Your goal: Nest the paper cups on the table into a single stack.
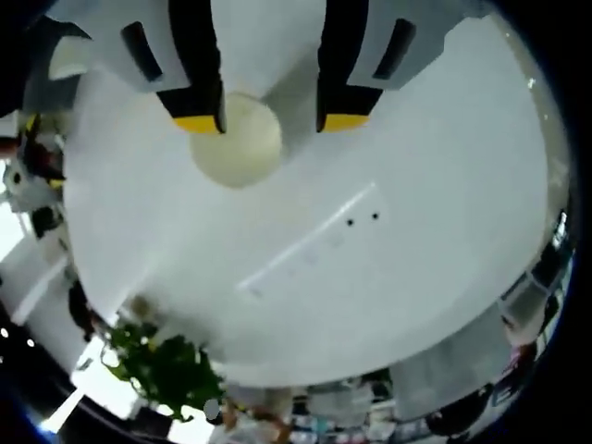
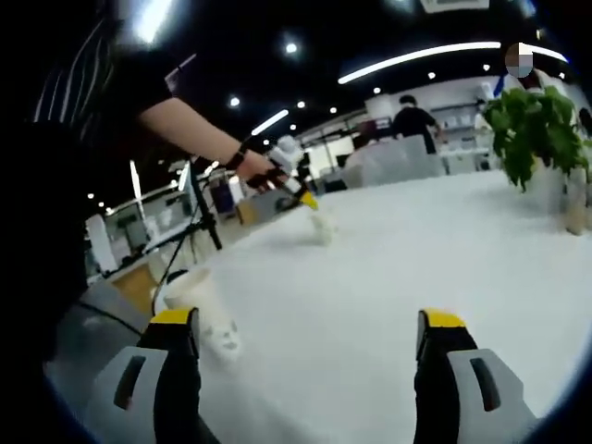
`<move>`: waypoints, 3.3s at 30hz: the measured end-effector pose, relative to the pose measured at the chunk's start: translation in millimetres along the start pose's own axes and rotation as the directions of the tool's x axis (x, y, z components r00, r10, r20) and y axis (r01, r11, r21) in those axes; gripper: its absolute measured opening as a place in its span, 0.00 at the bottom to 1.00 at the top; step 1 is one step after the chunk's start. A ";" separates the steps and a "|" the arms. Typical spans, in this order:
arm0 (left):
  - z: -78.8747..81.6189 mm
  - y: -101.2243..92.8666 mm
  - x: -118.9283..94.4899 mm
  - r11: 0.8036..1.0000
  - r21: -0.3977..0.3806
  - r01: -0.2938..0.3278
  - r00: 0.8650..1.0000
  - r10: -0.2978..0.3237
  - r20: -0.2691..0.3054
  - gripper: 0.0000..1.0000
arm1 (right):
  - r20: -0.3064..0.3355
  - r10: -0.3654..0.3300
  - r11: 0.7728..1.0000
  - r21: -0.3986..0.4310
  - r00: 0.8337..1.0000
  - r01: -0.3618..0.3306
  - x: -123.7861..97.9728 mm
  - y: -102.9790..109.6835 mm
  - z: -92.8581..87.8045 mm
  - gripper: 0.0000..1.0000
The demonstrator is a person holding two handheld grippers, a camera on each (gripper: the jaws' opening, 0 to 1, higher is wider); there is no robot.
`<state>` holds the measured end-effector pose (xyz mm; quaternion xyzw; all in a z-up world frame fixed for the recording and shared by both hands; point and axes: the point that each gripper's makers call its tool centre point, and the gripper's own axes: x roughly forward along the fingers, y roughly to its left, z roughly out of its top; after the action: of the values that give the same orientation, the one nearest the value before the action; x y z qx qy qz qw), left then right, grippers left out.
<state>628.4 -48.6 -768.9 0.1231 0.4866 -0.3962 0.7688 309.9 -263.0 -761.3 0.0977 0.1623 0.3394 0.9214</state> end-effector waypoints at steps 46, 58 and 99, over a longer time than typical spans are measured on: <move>-14.9 -18.8 8.1 0.993 0.064 0.103 0.991 -0.097 -0.087 0.00 | 0.007 0.001 1.000 -0.012 1.000 -0.001 7.8 -1.7 2.0 0.95; -17.9 -38.1 -23.7 0.978 0.168 0.122 0.987 -0.102 -0.126 0.00 | 0.004 0.008 0.999 -0.046 1.000 -0.008 8.1 2.7 10.7 0.96; 17.8 -193.5 -211.5 0.888 0.407 0.213 0.976 -0.176 -0.126 0.00 | 0.054 0.029 0.988 -0.151 0.998 -0.021 -24.7 35.8 51.9 0.99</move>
<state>454.0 -82.1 -543.2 0.2525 0.4329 -0.5604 0.6594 289.9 -256.0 -697.0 0.0395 0.1090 0.3592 0.9260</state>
